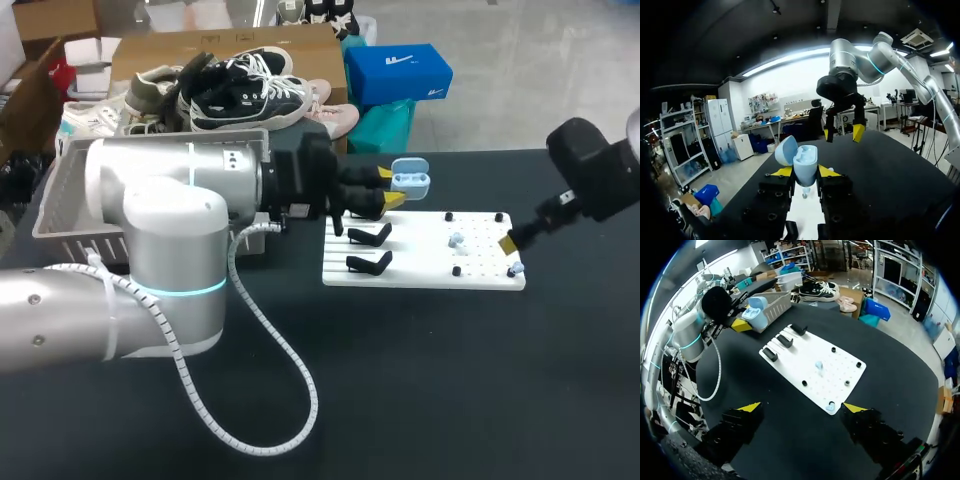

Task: Pick up each earbud case from the left stands, insert the matching earbuds, close the lid, and place the case in the box.

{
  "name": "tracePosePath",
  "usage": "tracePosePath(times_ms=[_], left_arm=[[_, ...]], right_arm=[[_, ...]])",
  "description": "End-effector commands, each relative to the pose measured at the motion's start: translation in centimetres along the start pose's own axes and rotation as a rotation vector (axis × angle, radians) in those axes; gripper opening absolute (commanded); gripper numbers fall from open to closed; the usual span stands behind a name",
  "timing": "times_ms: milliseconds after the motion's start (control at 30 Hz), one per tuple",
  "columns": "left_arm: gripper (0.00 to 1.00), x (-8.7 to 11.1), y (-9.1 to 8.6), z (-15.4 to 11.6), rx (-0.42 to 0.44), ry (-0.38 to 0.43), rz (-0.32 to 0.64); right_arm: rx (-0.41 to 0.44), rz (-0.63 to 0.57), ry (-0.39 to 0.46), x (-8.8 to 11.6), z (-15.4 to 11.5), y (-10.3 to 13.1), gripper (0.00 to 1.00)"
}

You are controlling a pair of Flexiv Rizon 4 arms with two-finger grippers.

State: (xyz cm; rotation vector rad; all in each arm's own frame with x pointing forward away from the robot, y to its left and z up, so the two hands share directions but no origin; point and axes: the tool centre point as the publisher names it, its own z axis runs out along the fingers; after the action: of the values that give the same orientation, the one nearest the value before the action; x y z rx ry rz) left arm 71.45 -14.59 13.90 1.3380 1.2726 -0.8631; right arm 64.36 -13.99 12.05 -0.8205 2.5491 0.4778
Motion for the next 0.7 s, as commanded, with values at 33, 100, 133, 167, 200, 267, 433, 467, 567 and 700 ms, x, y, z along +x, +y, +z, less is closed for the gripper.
tracePosePath(times_ms=[33, 100, 133, 167, 200, 267, 433, 467, 567, 700], left_arm=[[0.00, 0.9, 0.3, 0.7, 0.006, -0.044, 0.015], [0.00, 1.0, 0.4, 0.8, 0.019, -0.038, 0.011], [0.00, 1.0, 0.4, 0.9, 0.024, -0.036, 0.011], [0.00, 1.1, 0.4, 1.0, 0.027, -0.028, 0.008], [0.00, 1.1, 0.4, 1.0, 0.030, -0.024, 0.006], [0.00, 1.2, 0.4, 1.1, 0.029, -0.020, 0.005], [0.00, 1.2, 0.4, 1.1, 0.029, -0.020, 0.005], [0.00, 1.2, 0.4, 1.1, 0.029, -0.020, 0.005], [0.00, 1.2, 0.4, 1.1, 0.029, -0.020, 0.005], [0.00, 1.2, 0.4, 1.1, 0.029, -0.020, 0.005]], right_arm=[[0.106, 0.009, 0.009, 0.7, -0.7, 0.3, 1.00], [0.109, 0.012, 0.013, 0.9, -0.7, 0.2, 1.00], [0.113, 0.015, 0.016, 0.9, -0.7, 0.2, 1.00], [0.116, 0.016, 0.021, 1.0, -0.6, 0.2, 1.00], [0.127, 0.020, 0.032, 1.1, -0.5, 0.1, 1.00], [0.143, 0.024, 0.057, 1.3, -0.1, 0.0, 1.00], [0.196, 0.023, 0.135, 2.6, 0.8, -0.6, 1.00], [0.213, 0.016, 0.151, 2.8, 0.9, -0.7, 1.00], [0.287, 0.000, 0.198, 3.4, 1.1, -1.1, 1.00], [0.349, -0.010, 0.228, 4.1, 1.9, -1.5, 1.00]])
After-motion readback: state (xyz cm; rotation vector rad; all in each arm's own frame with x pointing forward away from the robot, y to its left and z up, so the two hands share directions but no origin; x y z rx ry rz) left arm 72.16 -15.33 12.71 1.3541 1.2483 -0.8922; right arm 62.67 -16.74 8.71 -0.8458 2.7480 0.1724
